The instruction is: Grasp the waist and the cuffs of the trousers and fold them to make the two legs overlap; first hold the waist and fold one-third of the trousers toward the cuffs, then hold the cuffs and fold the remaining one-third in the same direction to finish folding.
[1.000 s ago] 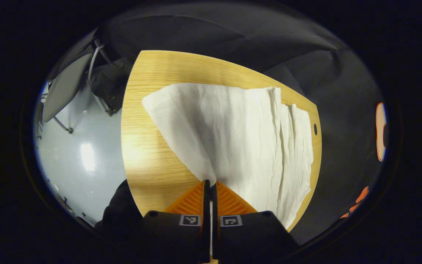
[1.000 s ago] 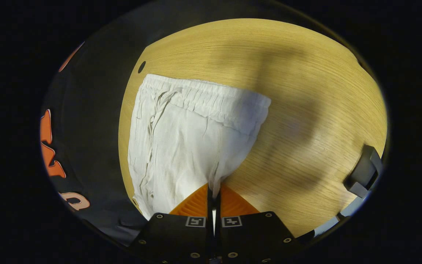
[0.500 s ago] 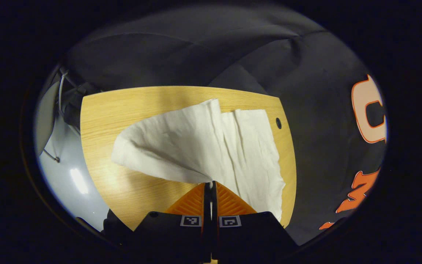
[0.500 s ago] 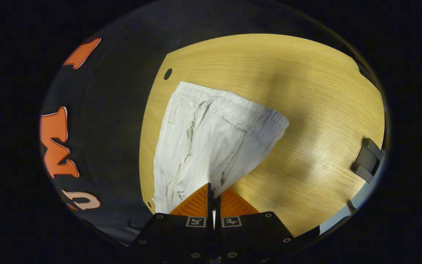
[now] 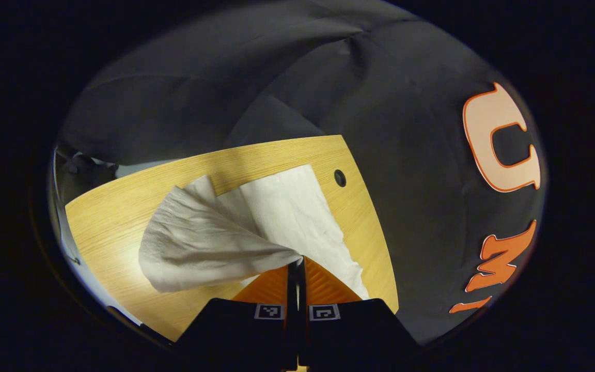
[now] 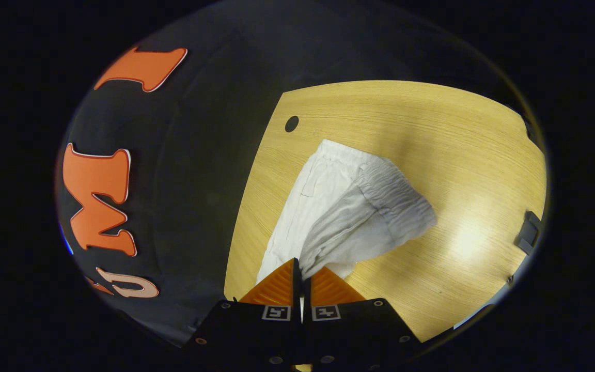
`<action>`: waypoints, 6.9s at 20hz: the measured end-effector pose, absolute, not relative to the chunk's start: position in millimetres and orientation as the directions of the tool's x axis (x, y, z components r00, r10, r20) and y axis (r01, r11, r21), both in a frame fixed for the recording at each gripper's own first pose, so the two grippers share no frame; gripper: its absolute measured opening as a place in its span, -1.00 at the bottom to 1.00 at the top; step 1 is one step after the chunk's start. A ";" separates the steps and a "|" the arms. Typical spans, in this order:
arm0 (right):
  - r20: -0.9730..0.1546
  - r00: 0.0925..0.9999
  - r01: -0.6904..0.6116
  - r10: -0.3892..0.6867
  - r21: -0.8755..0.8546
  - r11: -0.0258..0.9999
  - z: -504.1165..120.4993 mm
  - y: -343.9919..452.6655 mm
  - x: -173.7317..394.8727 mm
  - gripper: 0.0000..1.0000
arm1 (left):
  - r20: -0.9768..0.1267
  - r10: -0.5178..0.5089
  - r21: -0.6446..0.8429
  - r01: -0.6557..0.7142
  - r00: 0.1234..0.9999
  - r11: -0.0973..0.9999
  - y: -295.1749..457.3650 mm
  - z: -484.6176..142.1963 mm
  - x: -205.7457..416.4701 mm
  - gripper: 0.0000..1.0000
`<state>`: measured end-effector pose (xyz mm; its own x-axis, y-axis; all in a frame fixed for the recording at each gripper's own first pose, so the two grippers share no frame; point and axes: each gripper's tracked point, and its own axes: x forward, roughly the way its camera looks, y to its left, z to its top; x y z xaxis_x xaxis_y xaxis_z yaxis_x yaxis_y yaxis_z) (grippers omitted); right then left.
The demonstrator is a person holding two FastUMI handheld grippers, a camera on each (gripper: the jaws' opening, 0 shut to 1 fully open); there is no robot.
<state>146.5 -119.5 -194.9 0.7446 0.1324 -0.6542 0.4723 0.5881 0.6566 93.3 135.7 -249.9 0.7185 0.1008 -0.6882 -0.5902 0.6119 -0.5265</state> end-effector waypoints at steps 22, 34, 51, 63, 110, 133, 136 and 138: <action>-0.742 0.666 0.513 0.071 0.526 0.678 -248.7 -123.3 308.1 -0.43 | -0.655 0.163 -0.344 -0.483 0.738 0.805 141.4 -261.6 320.0 -0.34; -0.655 0.755 0.411 0.021 0.498 0.764 -199.0 -136.3 270.1 0.96 | -0.548 0.252 -0.235 -0.436 0.798 0.869 146.8 -209.4 290.0 0.99; -0.707 0.701 0.525 -0.094 0.423 0.738 -226.3 -260.7 207.9 0.97 | -0.283 0.395 0.009 -0.410 0.874 0.912 141.7 -150.0 277.3 1.00; -0.782 0.621 0.568 -0.044 0.412 0.712 -280.9 -250.1 238.0 0.97 | -0.300 0.471 0.021 -0.487 0.830 0.873 139.7 -150.9 274.9 0.98; -0.676 0.712 -0.066 0.189 0.203 0.977 -207.1 149.2 183.7 -0.91 | -0.422 0.307 -0.071 -0.368 0.853 0.927 144.9 -144.8 277.8 0.98; -0.745 0.621 -0.034 0.246 0.287 0.957 -216.4 114.8 159.1 0.97 | -0.636 0.101 -0.426 -0.457 0.765 0.781 99.7 -230.1 276.2 0.99; -0.743 0.624 -0.013 0.241 0.298 0.954 -215.3 98.8 155.5 0.97 | -0.665 0.043 -0.507 -0.492 0.746 0.708 87.7 -256.3 274.7 1.00; -0.742 0.628 0.005 0.236 0.307 0.952 -214.6 86.9 154.3 0.97 | -0.680 -0.007 -0.557 -0.510 0.733 0.655 78.8 -272.2 272.8 0.99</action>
<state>154.3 86.9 -214.6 0.6278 0.2360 -0.7418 0.0053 0.9516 0.3073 272.8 78.8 -272.2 0.7330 -0.0070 -0.6802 -0.5103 0.6555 -0.5567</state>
